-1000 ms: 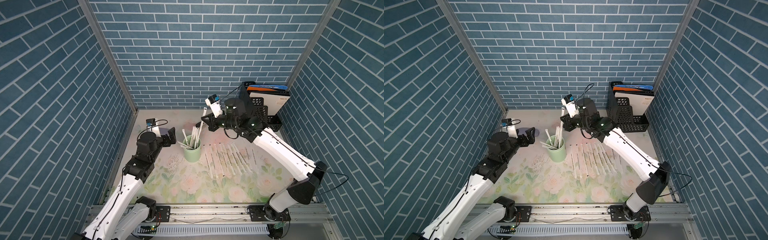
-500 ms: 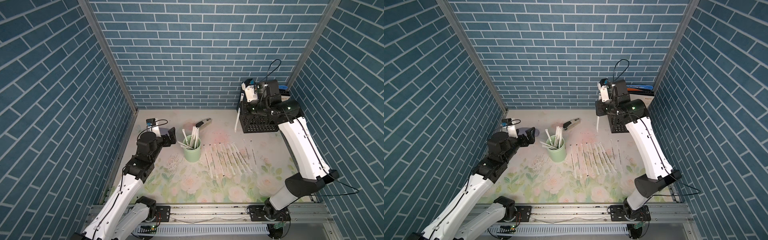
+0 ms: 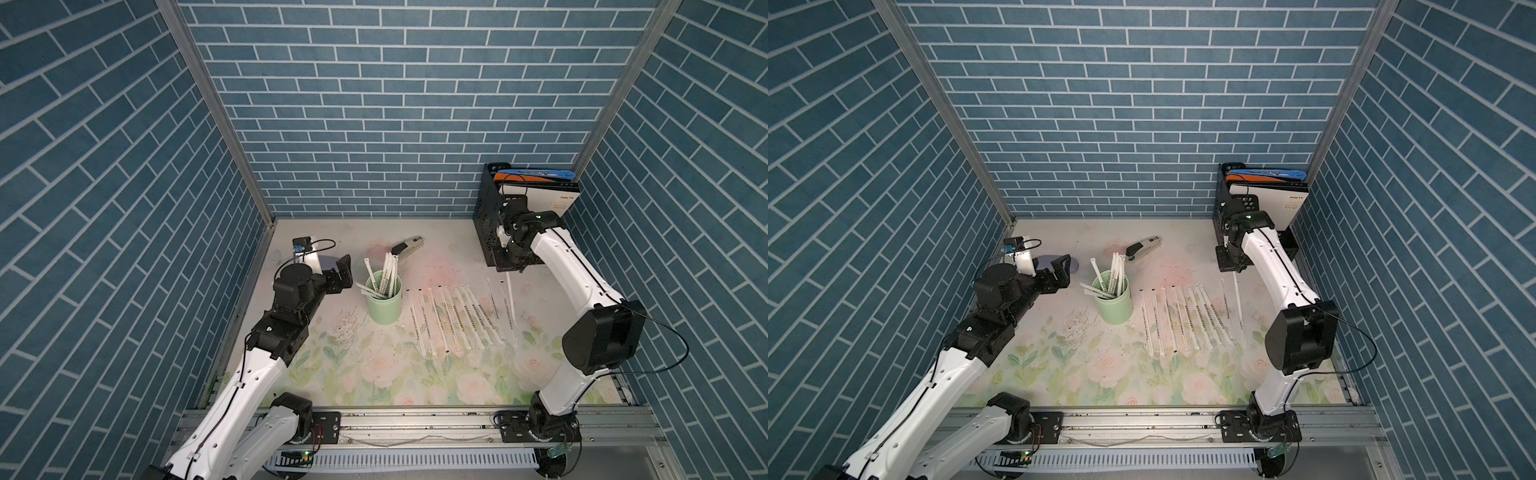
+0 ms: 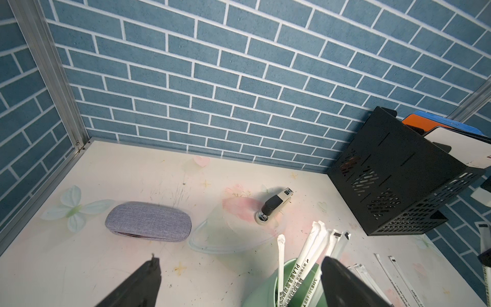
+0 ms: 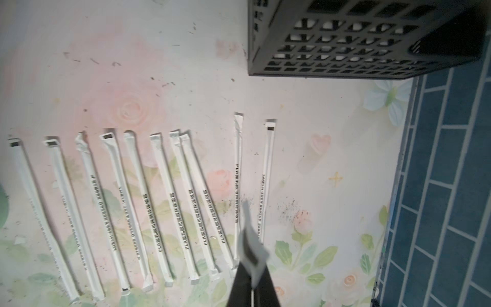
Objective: Take the straws out of the storage container
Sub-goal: Place the straw at the center of the board.
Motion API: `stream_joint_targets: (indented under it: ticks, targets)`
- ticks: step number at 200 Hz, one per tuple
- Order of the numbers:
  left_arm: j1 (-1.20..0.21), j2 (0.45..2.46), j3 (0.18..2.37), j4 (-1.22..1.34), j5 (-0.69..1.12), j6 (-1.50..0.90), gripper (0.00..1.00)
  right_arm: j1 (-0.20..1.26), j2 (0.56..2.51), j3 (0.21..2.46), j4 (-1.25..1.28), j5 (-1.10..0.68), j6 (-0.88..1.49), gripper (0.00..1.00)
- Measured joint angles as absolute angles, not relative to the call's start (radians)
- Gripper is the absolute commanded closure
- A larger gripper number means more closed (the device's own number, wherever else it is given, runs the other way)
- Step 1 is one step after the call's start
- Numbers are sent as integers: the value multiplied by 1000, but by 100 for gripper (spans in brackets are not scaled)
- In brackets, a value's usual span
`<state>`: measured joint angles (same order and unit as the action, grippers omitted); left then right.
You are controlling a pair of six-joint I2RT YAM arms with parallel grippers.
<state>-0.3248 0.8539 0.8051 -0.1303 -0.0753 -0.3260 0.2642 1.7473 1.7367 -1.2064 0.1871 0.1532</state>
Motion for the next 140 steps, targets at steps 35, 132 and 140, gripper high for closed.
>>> stream_joint_targets:
  ticks: [35, 132, 140]
  targets:
    - [-325, 854, 805, -130, -70, -326, 1, 206, 1769, 1701, -1206, 233, 159, 98]
    - [-325, 861, 805, -130, -65, -329, 1, 114, 1908, 1573, -1116, 218, 158, 97]
    - [-325, 863, 805, -130, -65, -329, 1, 106, 1916, 1573, -1110, 217, 157, 97]
